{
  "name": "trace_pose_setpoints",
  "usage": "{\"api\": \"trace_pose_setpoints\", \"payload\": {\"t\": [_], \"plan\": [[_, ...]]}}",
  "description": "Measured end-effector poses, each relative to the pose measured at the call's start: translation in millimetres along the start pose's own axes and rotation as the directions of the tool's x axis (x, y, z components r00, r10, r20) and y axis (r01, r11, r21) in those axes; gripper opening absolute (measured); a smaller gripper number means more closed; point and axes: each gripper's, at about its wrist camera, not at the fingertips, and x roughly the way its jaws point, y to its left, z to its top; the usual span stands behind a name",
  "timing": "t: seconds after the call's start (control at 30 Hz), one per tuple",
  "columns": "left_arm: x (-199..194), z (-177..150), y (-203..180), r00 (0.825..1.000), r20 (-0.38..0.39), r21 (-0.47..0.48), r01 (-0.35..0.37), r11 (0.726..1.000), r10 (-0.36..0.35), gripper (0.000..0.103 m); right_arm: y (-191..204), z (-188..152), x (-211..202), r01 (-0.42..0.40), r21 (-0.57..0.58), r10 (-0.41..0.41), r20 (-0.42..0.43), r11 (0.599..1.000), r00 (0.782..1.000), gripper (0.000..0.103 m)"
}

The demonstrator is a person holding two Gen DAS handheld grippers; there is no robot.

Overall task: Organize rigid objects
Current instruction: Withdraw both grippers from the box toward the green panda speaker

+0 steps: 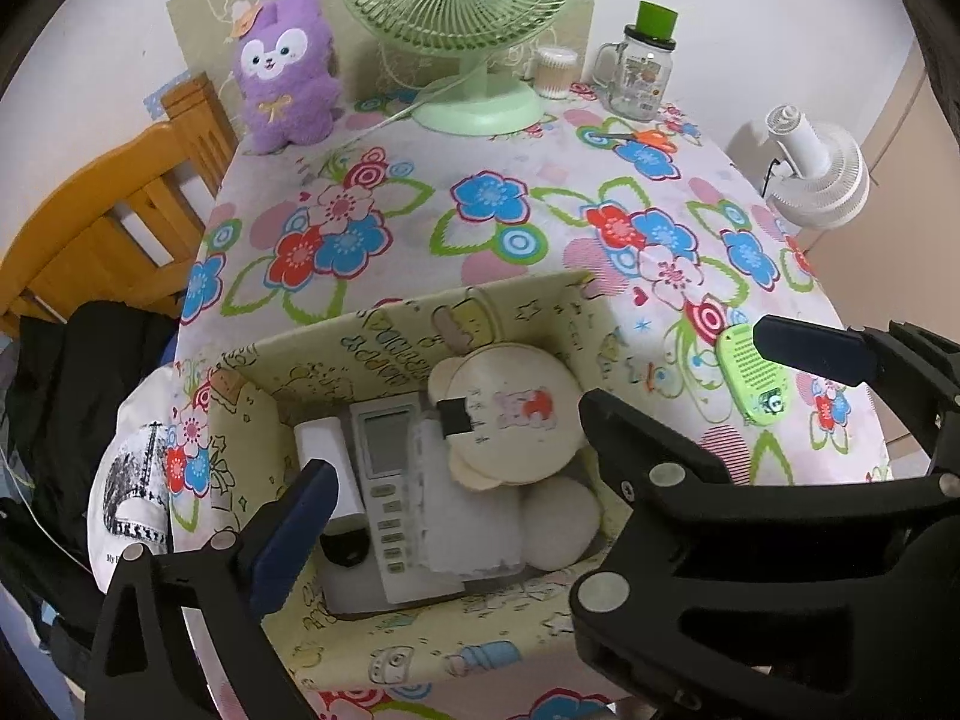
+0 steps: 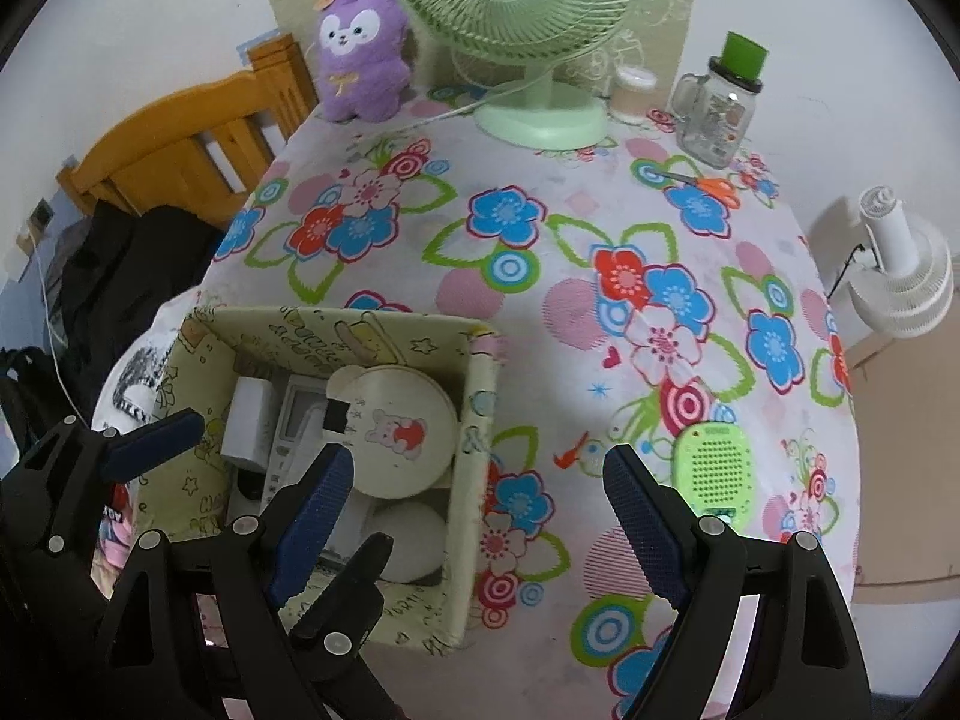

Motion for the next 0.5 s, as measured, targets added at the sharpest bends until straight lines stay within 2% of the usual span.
{"api": "trace_pose_setpoints", "payload": {"t": [0.5], "plan": [[-28.5, 18.7, -45.5, 0.997, 0.074, 0.033, 0.002, 0.999, -0.005, 0.100, -46.7, -2.8, -45.4, 0.050, 0.069, -0.057, 0.096, 0.996, 0.994, 0.088]]}}
